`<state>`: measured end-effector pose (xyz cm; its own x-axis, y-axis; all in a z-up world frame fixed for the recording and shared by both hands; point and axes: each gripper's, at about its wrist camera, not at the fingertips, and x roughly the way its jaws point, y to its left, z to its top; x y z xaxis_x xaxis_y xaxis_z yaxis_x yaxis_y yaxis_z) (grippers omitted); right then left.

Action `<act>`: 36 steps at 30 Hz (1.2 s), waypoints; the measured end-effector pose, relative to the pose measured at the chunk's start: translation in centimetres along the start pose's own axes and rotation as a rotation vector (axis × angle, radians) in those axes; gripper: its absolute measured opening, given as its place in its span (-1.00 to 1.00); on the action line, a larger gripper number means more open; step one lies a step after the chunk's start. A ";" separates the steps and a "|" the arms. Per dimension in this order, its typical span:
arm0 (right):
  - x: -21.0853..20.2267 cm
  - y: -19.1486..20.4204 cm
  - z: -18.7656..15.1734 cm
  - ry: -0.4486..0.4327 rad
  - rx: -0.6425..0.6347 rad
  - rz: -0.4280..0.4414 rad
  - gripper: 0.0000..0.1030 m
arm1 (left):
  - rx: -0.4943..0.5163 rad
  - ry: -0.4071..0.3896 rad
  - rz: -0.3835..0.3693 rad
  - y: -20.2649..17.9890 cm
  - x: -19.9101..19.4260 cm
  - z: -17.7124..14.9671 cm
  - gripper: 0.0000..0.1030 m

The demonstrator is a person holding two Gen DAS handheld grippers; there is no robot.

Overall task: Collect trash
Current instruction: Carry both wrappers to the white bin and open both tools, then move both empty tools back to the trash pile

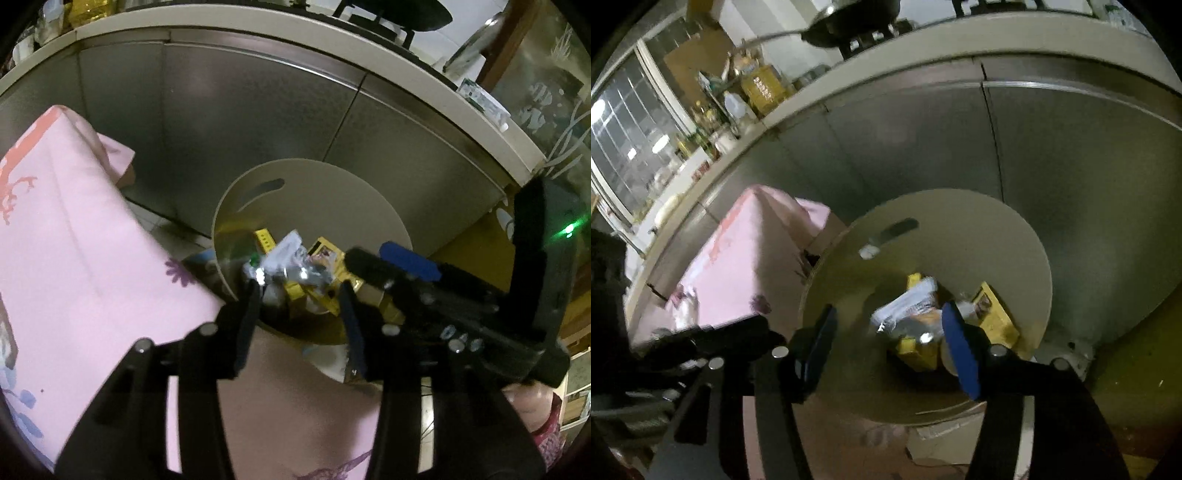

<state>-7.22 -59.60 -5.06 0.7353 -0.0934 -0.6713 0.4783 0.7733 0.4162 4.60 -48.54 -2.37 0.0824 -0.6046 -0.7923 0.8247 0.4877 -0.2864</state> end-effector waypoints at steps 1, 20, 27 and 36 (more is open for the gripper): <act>-0.3 0.1 0.3 -0.016 0.009 0.008 0.10 | -0.003 -0.003 0.000 0.1 -0.3 -0.2 -0.18; -1.3 7.9 -1.6 0.080 0.080 0.364 0.03 | -0.085 -0.154 0.159 8.7 -13.8 -14.2 -0.18; 0.3 16.4 -4.3 0.168 -0.051 0.480 -0.32 | -0.188 -0.197 0.348 15.1 -20.8 -21.6 -0.18; 2.1 28.2 -10.7 0.338 -0.247 0.624 -0.39 | -0.397 -0.378 0.655 22.8 -31.0 -27.3 0.40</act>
<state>2.68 -31.23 -1.31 0.6277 0.5756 -0.5241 -0.1302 0.7414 0.6584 5.58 -1.49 0.91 0.7134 -0.2586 -0.6512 0.2943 0.9540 -0.0565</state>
